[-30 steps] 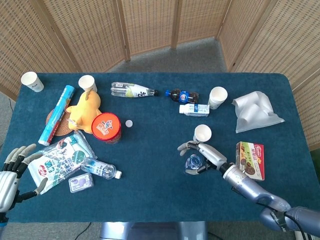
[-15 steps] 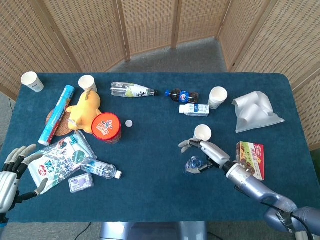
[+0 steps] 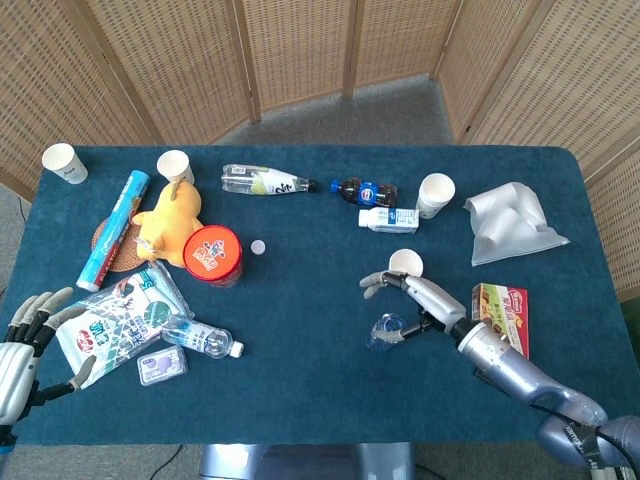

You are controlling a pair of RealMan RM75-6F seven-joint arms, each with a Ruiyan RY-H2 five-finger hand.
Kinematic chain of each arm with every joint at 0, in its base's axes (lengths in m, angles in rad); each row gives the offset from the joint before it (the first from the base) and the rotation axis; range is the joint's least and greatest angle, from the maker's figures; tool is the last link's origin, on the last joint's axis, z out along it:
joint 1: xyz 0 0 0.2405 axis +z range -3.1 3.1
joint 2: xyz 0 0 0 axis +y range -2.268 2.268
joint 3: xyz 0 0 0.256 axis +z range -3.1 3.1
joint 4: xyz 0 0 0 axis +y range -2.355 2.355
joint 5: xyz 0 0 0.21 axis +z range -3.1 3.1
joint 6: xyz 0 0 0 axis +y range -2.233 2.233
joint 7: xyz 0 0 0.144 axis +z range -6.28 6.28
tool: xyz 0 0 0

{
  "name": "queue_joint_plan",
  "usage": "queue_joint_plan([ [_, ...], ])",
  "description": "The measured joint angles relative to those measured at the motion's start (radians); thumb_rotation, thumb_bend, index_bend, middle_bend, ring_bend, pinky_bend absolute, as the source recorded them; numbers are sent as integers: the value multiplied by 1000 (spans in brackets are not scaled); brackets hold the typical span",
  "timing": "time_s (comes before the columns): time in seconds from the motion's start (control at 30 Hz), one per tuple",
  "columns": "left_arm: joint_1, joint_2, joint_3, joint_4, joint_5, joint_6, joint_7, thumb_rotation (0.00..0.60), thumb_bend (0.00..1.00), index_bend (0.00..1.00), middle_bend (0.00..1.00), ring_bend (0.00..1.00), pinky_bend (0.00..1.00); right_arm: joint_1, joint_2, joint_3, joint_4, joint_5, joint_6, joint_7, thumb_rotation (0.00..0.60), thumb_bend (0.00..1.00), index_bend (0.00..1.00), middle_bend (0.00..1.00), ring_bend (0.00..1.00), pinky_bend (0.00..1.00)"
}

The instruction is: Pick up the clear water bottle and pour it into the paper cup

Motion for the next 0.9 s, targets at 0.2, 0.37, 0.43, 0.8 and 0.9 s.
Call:
queue_joint_plan([
  [0.2,-4,4,-2,-6,-2,-4,4,445,385,206,115,0,0,-26,32,53,-18,61,57,45,600,263,291,344,166,134],
  [0.37,-7,3,-2,-12,-5,-10,8,447,385,205,115,0,0,-52,28,84,-1,100,107,46,600,281,363,350,161,133],
  [0.43,-7,4,-2,-15,-7,-10,11,447,385,205,114,0,0,-65,16,95,15,123,130,17,600,289,378,354,162,133],
  [0.8,-16,7,-10,-7,-45,-38,-1,446,386,206,115,0,0,-158,-57,133,128,253,282,-333,600,296,390,356,140,126],
  [0.9,-19,-1,-14,7,-60,-46,-17,448,386,206,115,0,0,-199,-68,127,165,276,310,-404,600,297,397,354,127,126],
])
